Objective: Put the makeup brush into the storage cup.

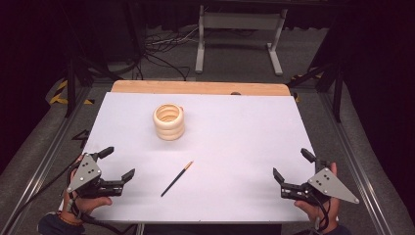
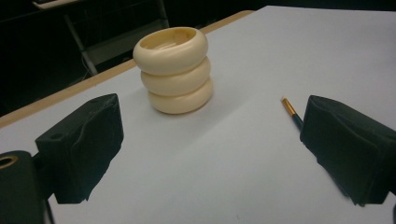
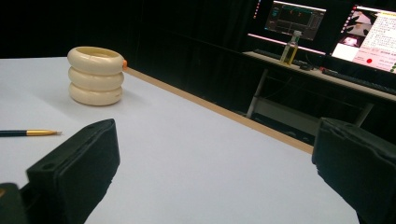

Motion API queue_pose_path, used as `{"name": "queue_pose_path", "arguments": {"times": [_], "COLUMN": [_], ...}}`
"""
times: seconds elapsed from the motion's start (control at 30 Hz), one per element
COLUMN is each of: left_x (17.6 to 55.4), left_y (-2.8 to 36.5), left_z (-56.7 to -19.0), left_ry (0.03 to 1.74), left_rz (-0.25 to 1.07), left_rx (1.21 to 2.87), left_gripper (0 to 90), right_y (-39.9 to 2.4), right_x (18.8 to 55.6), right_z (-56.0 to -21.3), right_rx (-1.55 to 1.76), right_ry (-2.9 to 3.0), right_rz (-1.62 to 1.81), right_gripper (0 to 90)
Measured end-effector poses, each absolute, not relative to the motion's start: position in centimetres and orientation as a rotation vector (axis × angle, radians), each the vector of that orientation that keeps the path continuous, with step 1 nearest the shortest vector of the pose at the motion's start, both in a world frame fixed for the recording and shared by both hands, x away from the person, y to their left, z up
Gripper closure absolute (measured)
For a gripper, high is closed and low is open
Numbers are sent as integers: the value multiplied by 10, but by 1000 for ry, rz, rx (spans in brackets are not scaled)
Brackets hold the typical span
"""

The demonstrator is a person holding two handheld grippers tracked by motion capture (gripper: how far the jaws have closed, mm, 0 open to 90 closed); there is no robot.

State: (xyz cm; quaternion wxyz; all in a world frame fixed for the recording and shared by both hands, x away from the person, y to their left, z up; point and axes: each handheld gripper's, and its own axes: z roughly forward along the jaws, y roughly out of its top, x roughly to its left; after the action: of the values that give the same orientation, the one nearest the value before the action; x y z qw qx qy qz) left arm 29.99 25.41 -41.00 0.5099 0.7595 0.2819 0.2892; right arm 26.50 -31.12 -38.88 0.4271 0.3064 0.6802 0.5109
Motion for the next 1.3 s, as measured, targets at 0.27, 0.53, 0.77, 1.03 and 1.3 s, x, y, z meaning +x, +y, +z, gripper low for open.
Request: {"name": "queue_pose_path", "arguments": {"times": [0.27,0.53,0.77,1.03,1.3], "left_x": [298,302,309,318,330], "left_y": [251,243,219,193,170], "left_z": [-410,-405,-398,-397,-393], "left_ry": [646,642,633,630,641], "left_rz": [682,664,640,581,486], "left_rx": [1857,1861,1892,1985,2067], "left_gripper": [104,102,104,114,145], "right_y": [-310,-304,-306,-299,-297], "right_x": [264,267,269,273,275], "right_z": [-387,-391,-393,-398,-402], "right_rx": [759,756,782,773,769], "right_ry": [1698,1737,1743,1795,1822], "right_rz": [1275,1212,1192,1100,1054], "right_gripper": [15,18,21,27,28]}}
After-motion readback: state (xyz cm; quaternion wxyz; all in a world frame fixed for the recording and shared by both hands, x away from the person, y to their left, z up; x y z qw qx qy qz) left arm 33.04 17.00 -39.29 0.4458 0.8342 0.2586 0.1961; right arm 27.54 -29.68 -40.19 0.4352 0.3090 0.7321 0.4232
